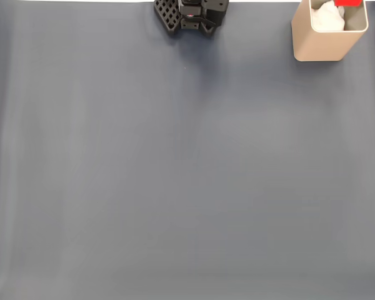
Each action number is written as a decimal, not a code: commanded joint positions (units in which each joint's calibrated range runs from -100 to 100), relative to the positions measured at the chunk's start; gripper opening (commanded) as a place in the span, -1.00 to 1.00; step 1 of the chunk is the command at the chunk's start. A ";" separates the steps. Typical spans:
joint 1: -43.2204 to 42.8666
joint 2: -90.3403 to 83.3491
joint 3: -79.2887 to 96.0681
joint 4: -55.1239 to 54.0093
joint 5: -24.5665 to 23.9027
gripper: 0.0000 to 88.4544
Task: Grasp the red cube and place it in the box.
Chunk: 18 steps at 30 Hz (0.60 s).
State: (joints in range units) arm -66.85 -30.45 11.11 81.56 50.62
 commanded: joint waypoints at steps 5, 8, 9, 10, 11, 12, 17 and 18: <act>0.37 -2.22 -0.45 -0.27 -0.05 -0.97; 1.00 -2.83 0.01 -0.19 -0.34 -0.86; 1.22 -3.08 0.01 -0.19 -0.93 -0.76; 1.57 -3.34 0.01 -0.35 -1.66 -0.66; 1.93 -3.60 0.10 -0.35 -1.95 -0.61; 2.28 -3.78 0.19 -0.35 -1.95 -0.57; 3.70 -4.64 0.19 -0.60 -1.61 -0.41; 3.99 -4.73 0.19 -0.68 -1.32 -0.40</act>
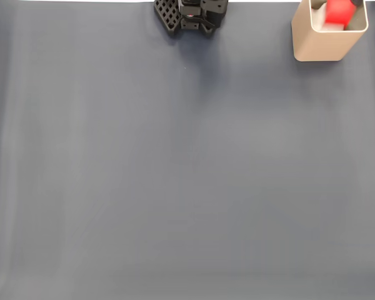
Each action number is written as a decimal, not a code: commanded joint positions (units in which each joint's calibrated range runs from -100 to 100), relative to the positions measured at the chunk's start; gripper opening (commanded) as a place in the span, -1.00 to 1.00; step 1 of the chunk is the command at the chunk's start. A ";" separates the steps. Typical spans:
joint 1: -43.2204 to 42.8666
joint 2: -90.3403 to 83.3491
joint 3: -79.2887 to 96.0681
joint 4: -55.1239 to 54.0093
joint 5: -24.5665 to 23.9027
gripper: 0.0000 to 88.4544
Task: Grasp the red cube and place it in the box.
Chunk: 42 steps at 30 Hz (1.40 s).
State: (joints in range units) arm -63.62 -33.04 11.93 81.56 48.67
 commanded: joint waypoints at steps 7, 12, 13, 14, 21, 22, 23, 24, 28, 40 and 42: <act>1.54 -2.32 -0.54 -0.93 1.90 -0.31; 2.03 -2.32 -0.54 -0.11 1.95 -0.28; 2.25 -2.23 -0.63 0.30 1.86 -0.26; 2.39 -2.23 -0.63 0.55 1.71 -0.24; 2.88 -2.40 -0.54 1.12 1.47 -0.21; 2.88 -2.49 -0.54 1.12 1.47 -0.21; 2.88 -2.49 -0.54 1.12 1.47 -0.21; 2.88 -2.49 -0.63 1.04 1.47 -0.20; 2.81 -2.40 -0.72 0.80 1.37 -0.20; 4.30 -2.40 -1.72 -0.44 0.59 -0.60; 5.87 -2.84 -1.90 -0.60 0.88 -0.82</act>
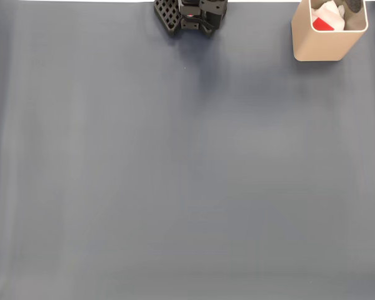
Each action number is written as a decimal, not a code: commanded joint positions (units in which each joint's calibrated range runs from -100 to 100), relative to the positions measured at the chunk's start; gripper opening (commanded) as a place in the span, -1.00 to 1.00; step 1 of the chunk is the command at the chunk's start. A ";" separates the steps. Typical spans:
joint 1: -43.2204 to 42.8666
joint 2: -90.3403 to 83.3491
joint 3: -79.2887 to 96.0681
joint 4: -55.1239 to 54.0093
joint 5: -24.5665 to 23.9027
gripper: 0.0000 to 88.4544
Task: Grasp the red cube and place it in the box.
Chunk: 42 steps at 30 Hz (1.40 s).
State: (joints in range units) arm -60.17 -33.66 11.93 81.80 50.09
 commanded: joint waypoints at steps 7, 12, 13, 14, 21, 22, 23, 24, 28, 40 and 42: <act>13.91 -3.68 -1.45 -4.54 0.83 -1.00; 25.48 -4.03 -1.08 -4.86 2.10 -1.00; 28.04 -4.46 -0.54 -4.86 2.54 -1.00; 30.31 -4.81 0.01 -4.86 2.88 -1.00; 45.22 -8.44 7.12 -9.54 3.61 -1.00; 47.21 -9.22 8.85 -10.77 3.61 -1.00; 48.91 -10.00 10.40 -11.76 3.66 -1.00; 50.47 -10.69 12.04 -12.74 3.71 -1.00; 55.87 -15.19 21.34 -18.82 3.91 -1.00; 61.62 -32.85 47.87 -29.16 1.61 -1.00; 61.98 -36.40 52.24 -30.31 1.03 -1.00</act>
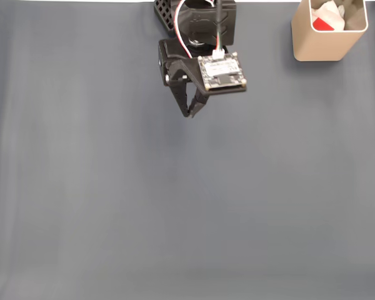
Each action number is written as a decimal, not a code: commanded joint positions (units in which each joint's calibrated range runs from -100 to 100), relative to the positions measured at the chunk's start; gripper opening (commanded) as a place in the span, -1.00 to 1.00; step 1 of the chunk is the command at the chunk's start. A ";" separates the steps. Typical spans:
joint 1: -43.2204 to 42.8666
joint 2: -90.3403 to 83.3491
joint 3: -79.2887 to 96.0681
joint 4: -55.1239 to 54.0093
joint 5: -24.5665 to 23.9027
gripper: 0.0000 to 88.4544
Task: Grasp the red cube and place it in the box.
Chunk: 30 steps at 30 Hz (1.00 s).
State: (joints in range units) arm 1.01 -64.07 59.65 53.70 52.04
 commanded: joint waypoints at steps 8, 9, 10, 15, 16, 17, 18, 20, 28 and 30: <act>1.36 -19.23 19.47 -2.85 -2.39 -1.00; 1.29 -20.79 21.20 -3.02 -2.54 -1.00; 1.15 -22.43 22.93 -3.02 -2.69 -1.00; 0.23 -27.80 29.13 -2.69 -3.61 -1.00; -0.06 -28.84 30.23 -2.44 -3.76 -1.00; -0.34 -29.70 31.23 -2.36 -3.96 -1.00; -0.62 -30.57 32.23 -2.12 -4.05 -1.00; -1.19 -32.39 34.15 -1.13 -4.05 -1.00; -1.33 -35.85 39.98 0.76 -3.81 -1.00; -1.48 -35.85 40.07 2.15 -3.91 -1.00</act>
State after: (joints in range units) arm -0.04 -99.38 98.54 54.35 48.28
